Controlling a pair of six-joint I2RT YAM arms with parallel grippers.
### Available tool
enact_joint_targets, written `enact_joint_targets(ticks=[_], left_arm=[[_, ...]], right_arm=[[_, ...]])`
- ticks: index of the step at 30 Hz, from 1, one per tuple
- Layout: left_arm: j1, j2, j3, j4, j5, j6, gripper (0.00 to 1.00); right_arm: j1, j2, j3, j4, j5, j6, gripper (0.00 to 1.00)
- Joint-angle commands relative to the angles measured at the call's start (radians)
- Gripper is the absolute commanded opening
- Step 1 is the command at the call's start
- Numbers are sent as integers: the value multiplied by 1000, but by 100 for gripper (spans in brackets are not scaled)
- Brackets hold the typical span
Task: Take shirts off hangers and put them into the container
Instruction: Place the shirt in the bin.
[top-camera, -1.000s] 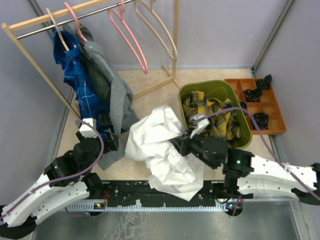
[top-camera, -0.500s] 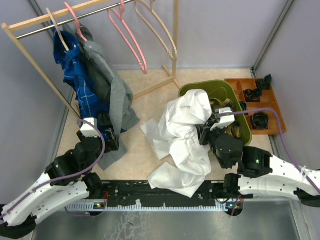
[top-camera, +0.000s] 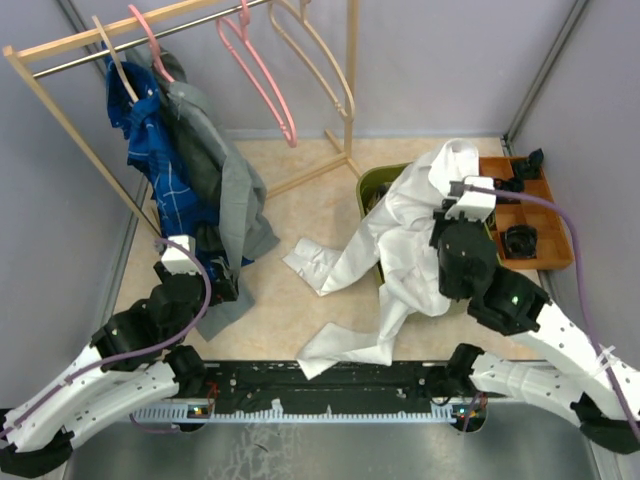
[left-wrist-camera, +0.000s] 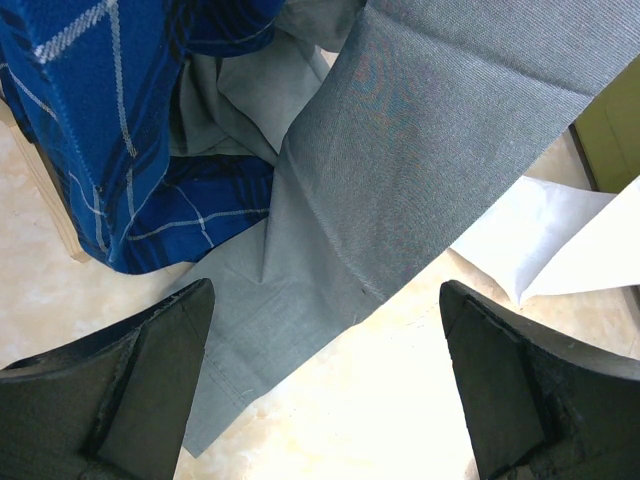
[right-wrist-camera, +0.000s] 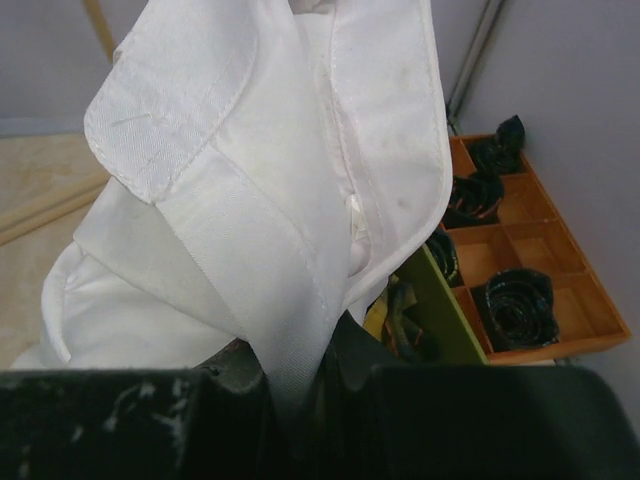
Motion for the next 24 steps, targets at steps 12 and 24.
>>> enact_joint_targets(ticks=[12,24], left_arm=[[5,-6,22,2,-2,-3,99],[6,-16,19,7,0,0,99]], right_arm=[[-655,423,-62,-146,-694,249,1],[-667,782,-145,-107,-770,358,9]])
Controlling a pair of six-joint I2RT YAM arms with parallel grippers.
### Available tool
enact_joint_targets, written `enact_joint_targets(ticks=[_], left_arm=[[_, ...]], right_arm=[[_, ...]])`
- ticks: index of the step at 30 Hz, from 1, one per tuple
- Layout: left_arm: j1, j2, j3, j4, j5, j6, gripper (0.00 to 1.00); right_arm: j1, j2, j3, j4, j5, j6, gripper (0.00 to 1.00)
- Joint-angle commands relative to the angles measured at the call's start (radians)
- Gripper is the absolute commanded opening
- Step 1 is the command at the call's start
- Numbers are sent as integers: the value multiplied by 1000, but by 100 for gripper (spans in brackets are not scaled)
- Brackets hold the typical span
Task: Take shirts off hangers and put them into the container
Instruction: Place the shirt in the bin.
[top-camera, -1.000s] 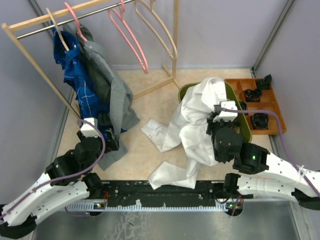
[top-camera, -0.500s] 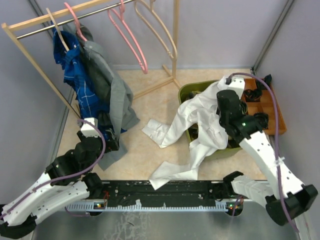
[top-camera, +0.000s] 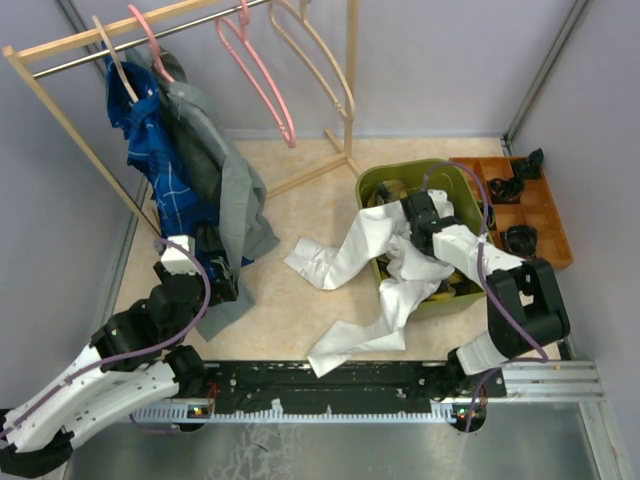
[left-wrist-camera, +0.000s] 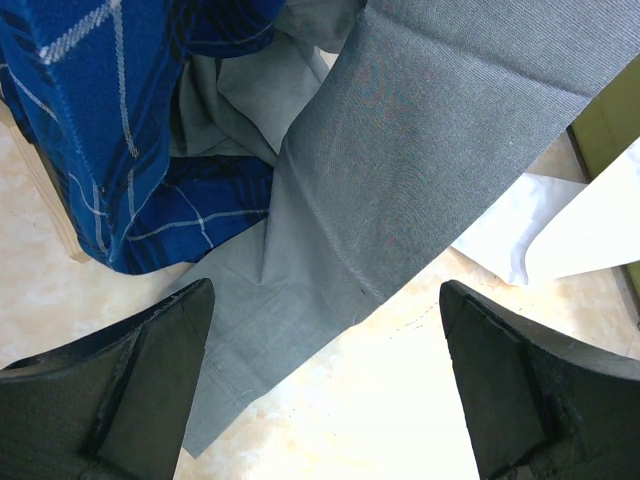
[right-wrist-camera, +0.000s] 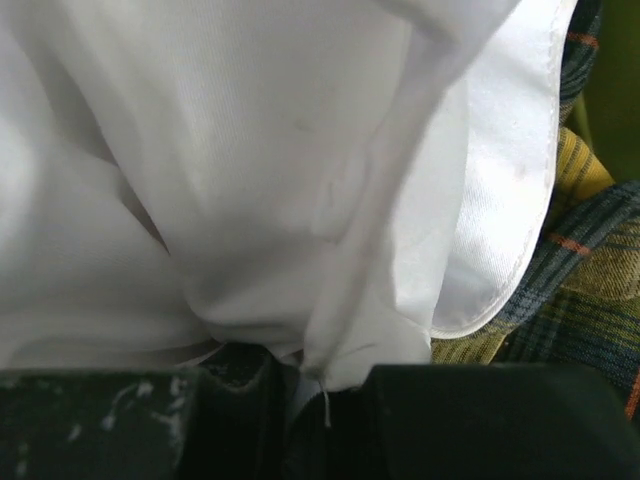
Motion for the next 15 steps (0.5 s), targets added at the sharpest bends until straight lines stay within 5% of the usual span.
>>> enact_joint_targets(ticks=[1,8,15], left_arm=[[5,-16,17,7,-2,1,99],[5,-7,19,10,3,4,99],[5,-7,19,9,2,3,99]], right_arm=[[3,-21,-14,-101,-34,47,13],[3,-351,141,-211,-25,-40,65],[3,-565,197,-183,-243,-43,79]])
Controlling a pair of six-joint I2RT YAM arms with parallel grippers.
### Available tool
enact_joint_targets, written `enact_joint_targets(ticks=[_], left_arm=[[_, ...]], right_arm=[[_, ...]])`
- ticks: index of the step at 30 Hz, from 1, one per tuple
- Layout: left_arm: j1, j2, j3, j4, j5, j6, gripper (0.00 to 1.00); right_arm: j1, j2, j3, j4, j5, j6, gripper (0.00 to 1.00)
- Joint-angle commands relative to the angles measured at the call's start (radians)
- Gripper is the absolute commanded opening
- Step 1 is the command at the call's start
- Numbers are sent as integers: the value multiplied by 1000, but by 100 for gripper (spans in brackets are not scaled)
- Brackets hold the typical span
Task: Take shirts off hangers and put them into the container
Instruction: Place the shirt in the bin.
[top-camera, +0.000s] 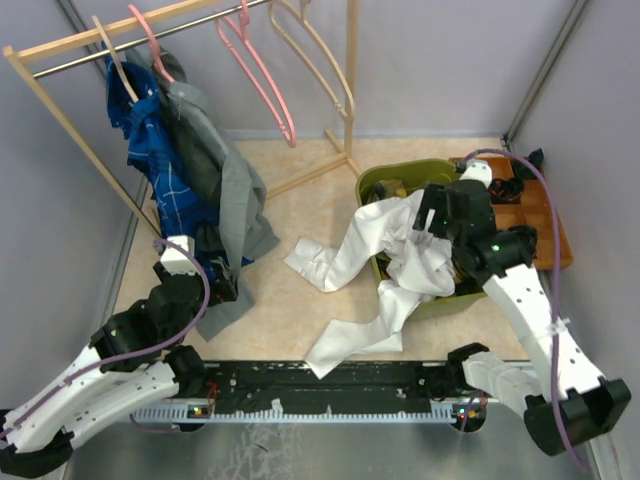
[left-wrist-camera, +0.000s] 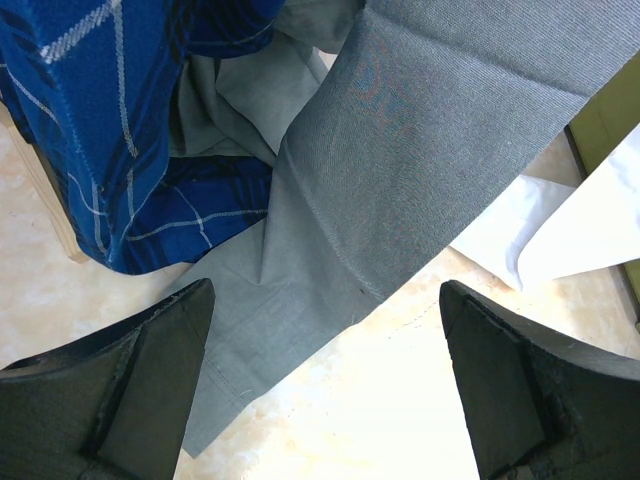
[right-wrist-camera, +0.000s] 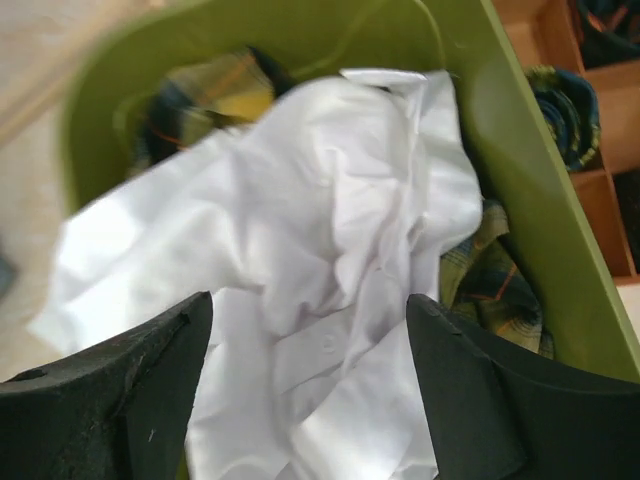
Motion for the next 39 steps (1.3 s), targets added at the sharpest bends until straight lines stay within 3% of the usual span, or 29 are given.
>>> enact_joint_targets(ticks=[1,4,6,8,13,16,22,26,39], left_arm=[[5,-3,18,10,0,2,99],[6,1,17,14,2,5,99],[6,3,18,13,3,6,99],[5,3,18,13,3,5,99],[6,-4,20,9,0,4,99],[5,-12,19,7,-3,2,99],[6,-23,20,4,-10,-2,99],[5,-23,18,7,-8,-1,99],[5,-20,18,7,-7,1,99]], right_arm=[[3,-108,43,38,-241,-9,79],[5,-139,10,151,-527,50,77],[47,-132,-27,224,-616,103,75],[157,-99,-42,240,-547,96,75],[505,78,-22,235,-188,-22,75],[597,202,-24,278,-127,-68,75],[619,477,113,191,-200,-107,77],[619,659,207,155,-169,-83,77],[586,916,357,123,-136,-115,76]])
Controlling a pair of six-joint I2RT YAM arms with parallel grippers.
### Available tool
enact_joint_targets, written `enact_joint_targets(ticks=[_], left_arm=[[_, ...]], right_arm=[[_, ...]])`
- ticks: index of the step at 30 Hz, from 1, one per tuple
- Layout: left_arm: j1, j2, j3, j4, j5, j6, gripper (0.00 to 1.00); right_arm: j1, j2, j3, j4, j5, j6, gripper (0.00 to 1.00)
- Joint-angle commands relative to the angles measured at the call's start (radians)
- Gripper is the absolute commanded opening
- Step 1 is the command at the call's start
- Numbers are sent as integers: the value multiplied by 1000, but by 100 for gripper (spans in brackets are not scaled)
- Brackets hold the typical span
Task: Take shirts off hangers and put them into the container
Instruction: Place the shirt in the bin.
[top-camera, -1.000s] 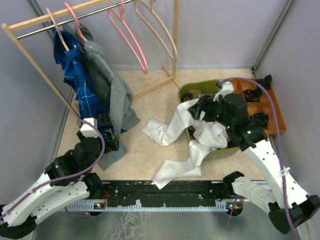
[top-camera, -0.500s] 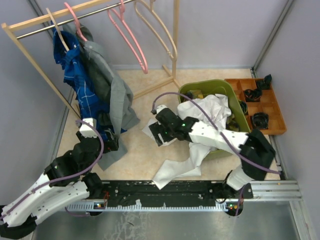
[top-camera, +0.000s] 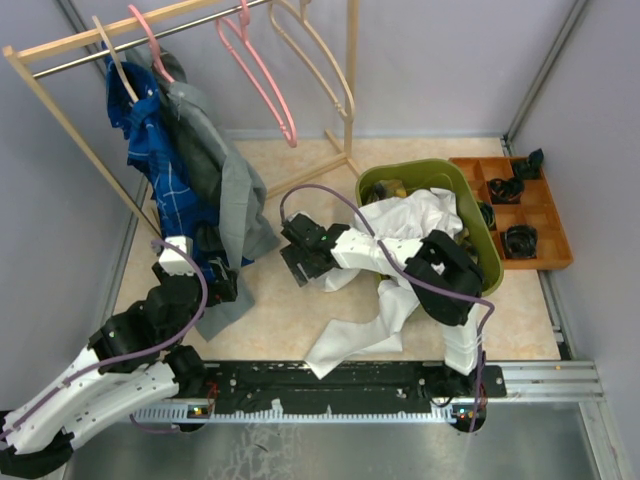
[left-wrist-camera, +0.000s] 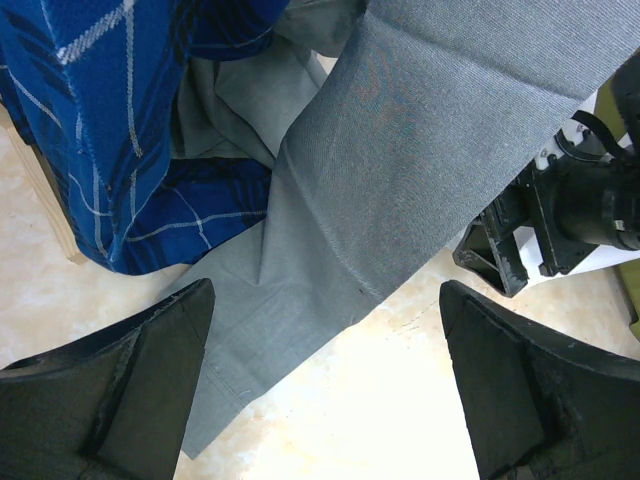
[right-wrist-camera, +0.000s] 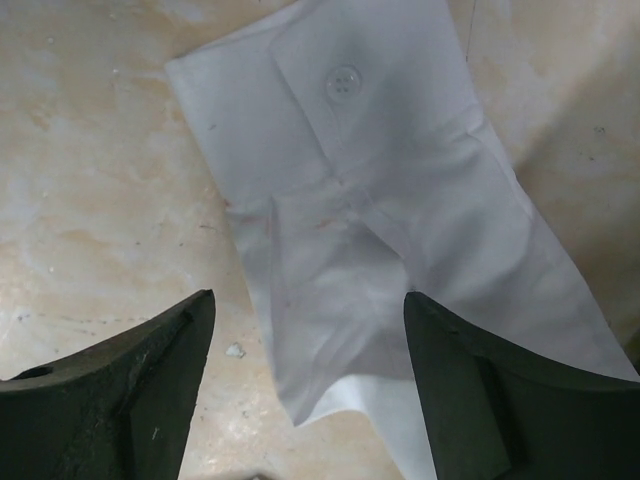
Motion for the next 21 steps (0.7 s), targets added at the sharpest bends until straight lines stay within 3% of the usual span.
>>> enact_joint_targets(ticks=[1,6,10,15,21], left_arm=[[5,-6,17,7,-7,1,99],[5,3,18,9,-5,2,99],[5,6,19,7,-7,0,99],[5,9,17,9,-6,0,99],[6,14,19,6,-9,-2,99]], right_arm=[[-37,41,43,-13,-14,-34,74],[-52,84,3,3,-97,-33,63],[-52,101,-36,21,-158,-12,34],[-51,10,-49,-5,-71,-4,1],[-51,-384,-87,-2,97,-3,0]])
